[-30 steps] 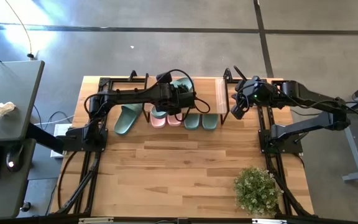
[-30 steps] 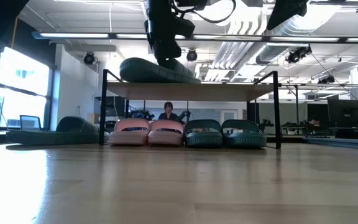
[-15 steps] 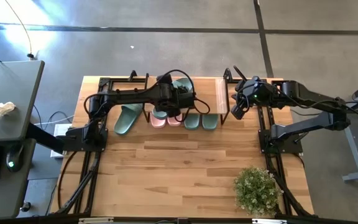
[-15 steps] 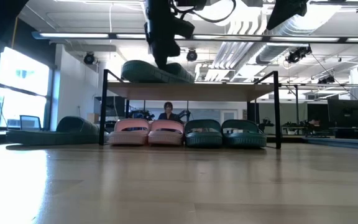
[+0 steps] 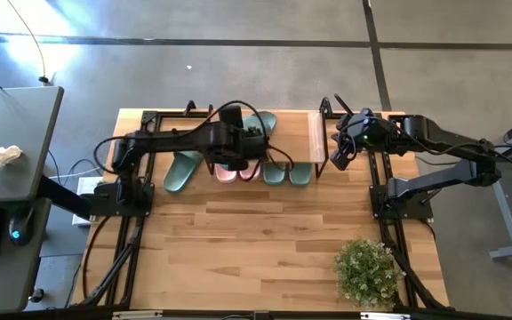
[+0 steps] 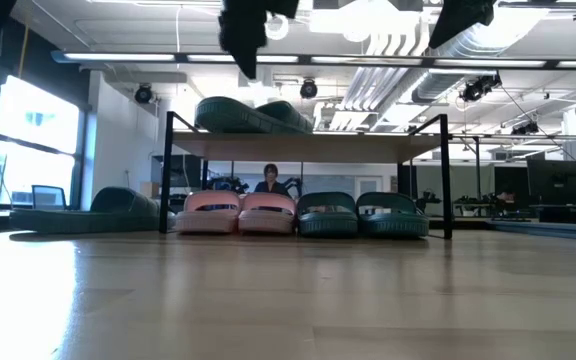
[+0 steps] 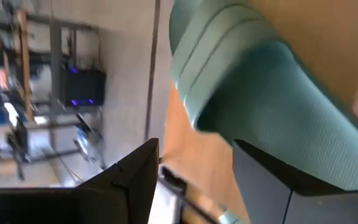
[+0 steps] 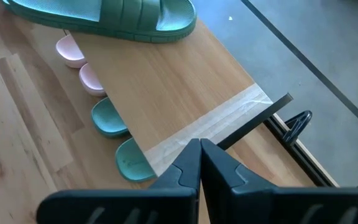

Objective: Pick and place slides into the shelf
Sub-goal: Put the green slide on the shelf

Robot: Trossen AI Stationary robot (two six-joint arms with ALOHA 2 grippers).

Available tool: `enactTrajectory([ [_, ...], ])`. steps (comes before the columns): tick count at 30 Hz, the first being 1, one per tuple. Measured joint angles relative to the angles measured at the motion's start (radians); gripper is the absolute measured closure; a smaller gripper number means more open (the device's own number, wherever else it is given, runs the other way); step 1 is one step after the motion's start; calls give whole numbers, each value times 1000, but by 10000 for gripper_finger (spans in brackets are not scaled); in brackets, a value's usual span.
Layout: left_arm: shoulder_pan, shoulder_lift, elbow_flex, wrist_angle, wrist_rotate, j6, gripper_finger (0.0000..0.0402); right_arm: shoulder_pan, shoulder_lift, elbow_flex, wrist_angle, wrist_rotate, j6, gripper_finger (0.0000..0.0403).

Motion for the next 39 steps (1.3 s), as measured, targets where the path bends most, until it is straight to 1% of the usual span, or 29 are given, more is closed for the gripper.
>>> enactTrajectory([
  [5,-47,-54,0,-91,6,182,213,0,0,0,0,0,-16,403],
  [7,-63,-79,0,-138,6,227,213,0,0,0,0,0,-19,403],
  [9,-74,-108,-1,-155,24,249,213,0,0,0,0,0,-19,403],
  [12,-73,-177,-10,-152,110,277,213,0,0,0,0,0,-27,403],
  [14,-71,-228,-16,-149,126,261,213,0,0,0,0,-1,-27,403],
  [17,-71,-331,-81,-142,126,227,213,0,0,0,-1,-1,-28,403],
  [19,-72,-417,-162,-146,126,176,213,0,0,0,-2,-1,-37,403],
  [21,-73,-517,-283,-123,126,121,213,0,0,0,-3,-1,-42,403],
  [24,-91,-684,-523,25,135,74,213,0,0,0,-2,2,-61,403],
  [26,-100,-787,-685,170,177,76,213,0,0,0,7,3,-64,403],
  [28,-99,-861,-820,273,209,101,213,0,0,0,12,3,-64,403],
  [31,-97,-927,-988,313,205,120,213,0,0,0,14,2,-69,403],
  [34,-97,-948,-1113,326,181,92,213,0,0,0,14,-2,-69,403],
  [36,-97,-945,-1170,334,179,59,213,0,0,0,14,-2,-67,403],
  [39,-94,-932,-1214,397,173,25,213,0,0,0,14,-2,-61,403],
])
